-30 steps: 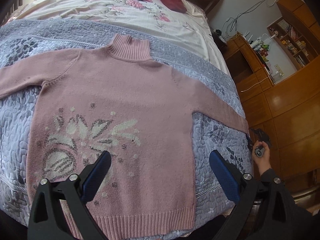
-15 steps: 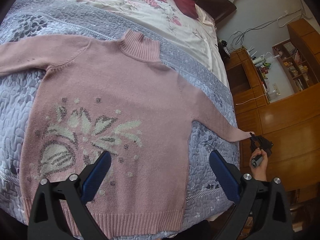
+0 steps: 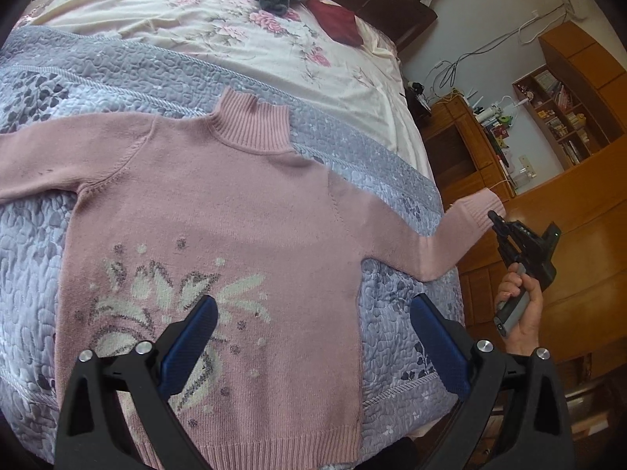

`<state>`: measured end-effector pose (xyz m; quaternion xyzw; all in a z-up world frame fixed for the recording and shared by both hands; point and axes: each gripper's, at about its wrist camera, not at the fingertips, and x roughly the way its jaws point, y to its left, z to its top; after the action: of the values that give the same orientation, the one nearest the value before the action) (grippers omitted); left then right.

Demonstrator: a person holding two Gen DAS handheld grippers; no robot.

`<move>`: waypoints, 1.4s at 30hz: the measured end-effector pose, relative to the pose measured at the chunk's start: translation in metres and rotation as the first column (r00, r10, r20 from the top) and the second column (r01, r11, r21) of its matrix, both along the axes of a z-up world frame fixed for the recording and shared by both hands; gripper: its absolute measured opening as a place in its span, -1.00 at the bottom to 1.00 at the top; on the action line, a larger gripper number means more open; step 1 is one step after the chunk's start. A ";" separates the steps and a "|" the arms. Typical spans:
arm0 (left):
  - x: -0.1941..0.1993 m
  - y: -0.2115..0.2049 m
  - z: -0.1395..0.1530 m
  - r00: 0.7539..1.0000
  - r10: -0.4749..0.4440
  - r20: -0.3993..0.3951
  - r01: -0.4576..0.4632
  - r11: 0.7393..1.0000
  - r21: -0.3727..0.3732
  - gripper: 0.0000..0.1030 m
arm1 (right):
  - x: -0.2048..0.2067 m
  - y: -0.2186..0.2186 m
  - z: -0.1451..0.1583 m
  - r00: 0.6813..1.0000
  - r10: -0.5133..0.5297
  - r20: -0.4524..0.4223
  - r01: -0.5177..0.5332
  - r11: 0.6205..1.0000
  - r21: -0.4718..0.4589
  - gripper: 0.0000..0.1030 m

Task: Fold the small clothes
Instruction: 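Fold the held sleeve across the sweater front and open the right tool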

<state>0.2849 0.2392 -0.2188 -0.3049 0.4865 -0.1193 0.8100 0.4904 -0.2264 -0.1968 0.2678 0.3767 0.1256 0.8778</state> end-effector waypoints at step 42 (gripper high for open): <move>0.251 -0.124 -0.197 0.896 -0.274 -0.350 0.162 0.935 -0.317 -0.42 | -0.245 0.099 -0.157 0.946 0.108 -0.305 -0.163 0.973 -0.162 0.03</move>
<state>0.5361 0.1150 -0.4156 -0.3765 0.6469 -0.2148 0.6274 0.2451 -0.1275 -0.3533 0.1742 0.5306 0.1091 0.8223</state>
